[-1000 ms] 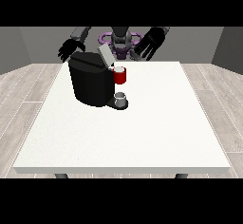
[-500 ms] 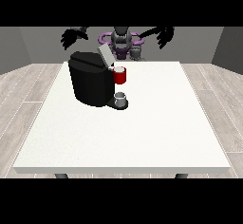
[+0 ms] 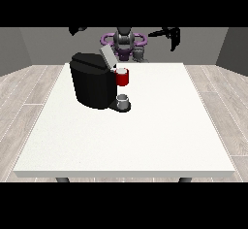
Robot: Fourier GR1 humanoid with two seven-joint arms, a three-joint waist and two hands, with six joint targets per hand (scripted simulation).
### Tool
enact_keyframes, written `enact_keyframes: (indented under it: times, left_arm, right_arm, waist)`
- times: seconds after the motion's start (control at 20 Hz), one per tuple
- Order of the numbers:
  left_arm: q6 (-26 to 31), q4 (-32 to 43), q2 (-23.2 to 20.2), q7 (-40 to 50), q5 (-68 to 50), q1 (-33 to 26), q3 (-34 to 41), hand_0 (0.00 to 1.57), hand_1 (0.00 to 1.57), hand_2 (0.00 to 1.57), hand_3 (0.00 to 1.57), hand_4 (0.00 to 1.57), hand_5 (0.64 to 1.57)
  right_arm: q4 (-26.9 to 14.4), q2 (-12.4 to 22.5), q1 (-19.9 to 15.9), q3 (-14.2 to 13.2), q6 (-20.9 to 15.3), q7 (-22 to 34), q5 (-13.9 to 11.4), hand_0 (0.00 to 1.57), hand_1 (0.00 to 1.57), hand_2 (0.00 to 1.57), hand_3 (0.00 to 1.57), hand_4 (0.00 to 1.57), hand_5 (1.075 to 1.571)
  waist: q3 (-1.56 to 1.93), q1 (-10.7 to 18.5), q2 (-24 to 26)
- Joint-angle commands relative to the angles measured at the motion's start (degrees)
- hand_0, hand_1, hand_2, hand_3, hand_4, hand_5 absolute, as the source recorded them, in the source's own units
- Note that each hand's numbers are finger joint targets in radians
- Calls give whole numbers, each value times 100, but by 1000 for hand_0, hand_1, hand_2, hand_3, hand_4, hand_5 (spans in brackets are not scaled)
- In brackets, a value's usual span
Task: Insert the coffee pod into the coffee machine and close the lid
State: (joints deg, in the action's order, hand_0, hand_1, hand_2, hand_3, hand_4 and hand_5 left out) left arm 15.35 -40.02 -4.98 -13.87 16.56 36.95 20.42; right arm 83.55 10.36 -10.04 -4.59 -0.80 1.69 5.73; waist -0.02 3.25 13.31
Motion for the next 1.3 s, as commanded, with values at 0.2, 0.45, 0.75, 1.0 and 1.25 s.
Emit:
enact_keyframes:
  times: [0.2, 0.45, 0.75, 1.0, 1.25]
  left_arm:
    - [269, -724, 403, 232, -571, -546, -59, 0, 0, 0, 0, 135, 1571]
    - [289, -1372, 402, 500, -816, -941, -284, 0, 0, 0, 0, 0, 1571]
    - [-6, -2334, 494, 815, -1165, -1125, -729, 0, 0, 0, 0, 0, 1571]
    - [-13, -2816, 495, 608, -1400, -1779, -888, 0, 0, 0, 0, 0, 1571]
    - [-164, -3439, 350, 1269, -1520, -1794, -952, 0, 0, 0, 0, 0, 1571]
  right_arm:
    - [3, 166, -492, 129, 231, 380, -86, 0, 0, 0, 0, 137, 1571]
    - [-286, -137, -362, 325, 161, -171, -345, 0, 0, 0, 0, 0, 1571]
    - [-908, -3, -1026, -26, 291, -352, -247, 0, 0, 0, 0, 0, 1571]
    - [-1311, 94, -1355, -291, 382, -405, -89, 0, 0, 0, 0, 0, 1571]
    - [-1494, -123, -1741, 22, 254, -153, -344, 0, 0, 0, 0, 0, 1571]
  waist:
    - [3, 478, 4]
    - [5, 651, -214]
    - [5, 707, -716]
    - [4, 738, -1038]
    - [3, 544, -1060]
